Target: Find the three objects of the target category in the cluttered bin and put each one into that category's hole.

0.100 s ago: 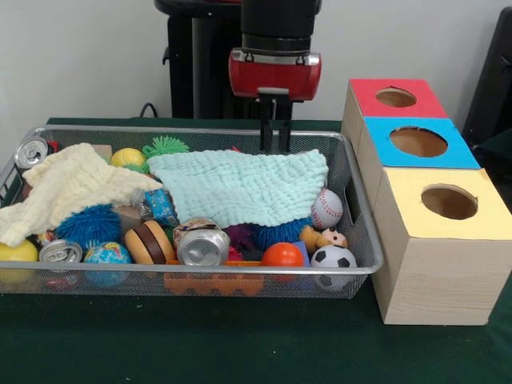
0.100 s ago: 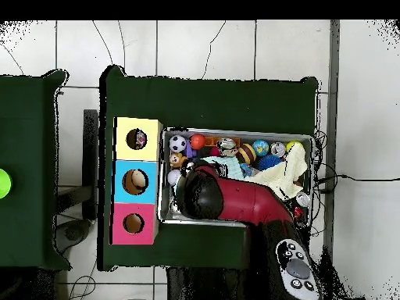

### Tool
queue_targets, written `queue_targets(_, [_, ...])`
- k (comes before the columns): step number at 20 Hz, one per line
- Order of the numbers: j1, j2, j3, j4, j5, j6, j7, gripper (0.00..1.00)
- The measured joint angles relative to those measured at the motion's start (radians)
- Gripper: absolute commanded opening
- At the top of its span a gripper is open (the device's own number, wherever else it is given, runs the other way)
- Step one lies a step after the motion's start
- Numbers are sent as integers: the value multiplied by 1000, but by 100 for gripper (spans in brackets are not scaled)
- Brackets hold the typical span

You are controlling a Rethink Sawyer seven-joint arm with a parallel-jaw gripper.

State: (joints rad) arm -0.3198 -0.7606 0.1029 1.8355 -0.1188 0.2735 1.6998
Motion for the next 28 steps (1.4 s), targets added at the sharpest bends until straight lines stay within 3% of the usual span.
queue_targets(7, [-2, 20, 26, 1, -24, -11, 0, 100])
queue_targets(15, [-14, 41, 57, 3, -43, -95, 0, 100])
queue_targets(19, [-80, 30, 122, 22, -57, -107, 0, 100])
queue_targets(26, [-309, -34, 275, 92, -61, -42, 0, 100])
queue_targets(28, [-346, -42, 294, 101, -61, -31, 0, 100])
